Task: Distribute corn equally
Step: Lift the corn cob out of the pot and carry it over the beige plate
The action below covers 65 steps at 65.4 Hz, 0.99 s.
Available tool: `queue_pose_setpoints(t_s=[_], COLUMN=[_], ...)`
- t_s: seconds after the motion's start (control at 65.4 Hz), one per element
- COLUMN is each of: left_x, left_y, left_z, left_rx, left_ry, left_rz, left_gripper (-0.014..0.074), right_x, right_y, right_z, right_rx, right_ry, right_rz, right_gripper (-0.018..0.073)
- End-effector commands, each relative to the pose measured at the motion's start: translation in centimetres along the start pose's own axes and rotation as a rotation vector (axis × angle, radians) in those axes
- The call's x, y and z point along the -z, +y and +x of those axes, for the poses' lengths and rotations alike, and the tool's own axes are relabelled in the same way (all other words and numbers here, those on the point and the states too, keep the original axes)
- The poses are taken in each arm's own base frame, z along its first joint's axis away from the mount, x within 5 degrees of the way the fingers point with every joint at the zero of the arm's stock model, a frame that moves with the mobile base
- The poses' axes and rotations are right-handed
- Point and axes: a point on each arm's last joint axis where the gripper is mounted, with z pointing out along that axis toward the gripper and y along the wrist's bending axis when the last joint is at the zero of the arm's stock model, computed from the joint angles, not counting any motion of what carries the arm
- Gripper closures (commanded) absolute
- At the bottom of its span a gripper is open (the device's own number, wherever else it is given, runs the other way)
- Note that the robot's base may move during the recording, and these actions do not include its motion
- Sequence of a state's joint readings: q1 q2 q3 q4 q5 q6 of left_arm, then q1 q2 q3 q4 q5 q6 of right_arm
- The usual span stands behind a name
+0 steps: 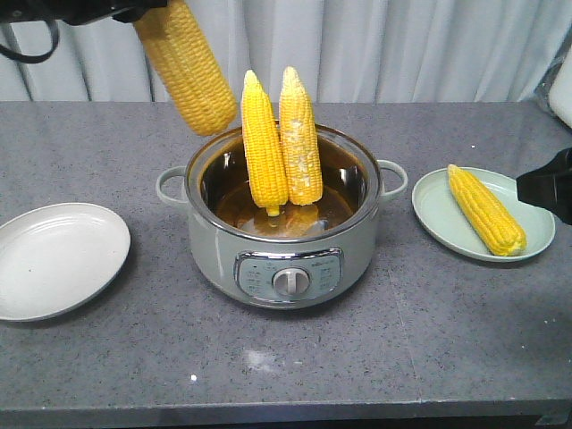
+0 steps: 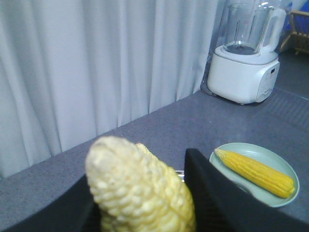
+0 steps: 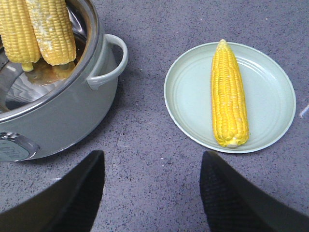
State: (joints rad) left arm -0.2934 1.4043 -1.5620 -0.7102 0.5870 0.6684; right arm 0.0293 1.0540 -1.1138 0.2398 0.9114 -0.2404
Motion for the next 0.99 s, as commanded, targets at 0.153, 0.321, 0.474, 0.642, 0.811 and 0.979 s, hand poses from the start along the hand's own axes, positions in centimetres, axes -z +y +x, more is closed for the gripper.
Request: queue_pose_setpoints(t_s=[0.153,0.321,0.474,0.642,0.811,0.979], left_x=[5.2,6.1,6.7,6.9,6.2,4.6], left_y=[-1.5,-0.1,1.5,3.2,4.1,5.1], left_z=[-2.4,-1.6,-0.5,0.5,1.9,3.7], left_rx=[-0.129,-0.100,-0.071,-0.067,-0.062,-0.071], left_ry=[-0.020,0.097,0.216,0.328,0.466,0.616], left_rz=[-0.059,-0.230,-0.415,-0.586,-0.645,-0.686], left_gripper=[0.0395,0.0393,0.0393,0.0391,0.0386,0.0379], right_x=[1.1,1.1,1.1,1.1,1.1,1.1], right_y=[0.1,0.1,0.1,0.1,0.1,0.1], right_z=[-1.0,-1.0,-1.0,-1.0,-1.0,-1.0], right_rx=[0.009,0.009,0.009,0.009,0.009,0.009], right_ry=[-0.090,-0.090,-0.090,-0.090,-0.090,-0.090], right_rz=[0.008,0.008,0.008,0.008,0.008,0.008], right_gripper=[0.0143,0.0143,0.0143,0.0143,0.0143,0.0143])
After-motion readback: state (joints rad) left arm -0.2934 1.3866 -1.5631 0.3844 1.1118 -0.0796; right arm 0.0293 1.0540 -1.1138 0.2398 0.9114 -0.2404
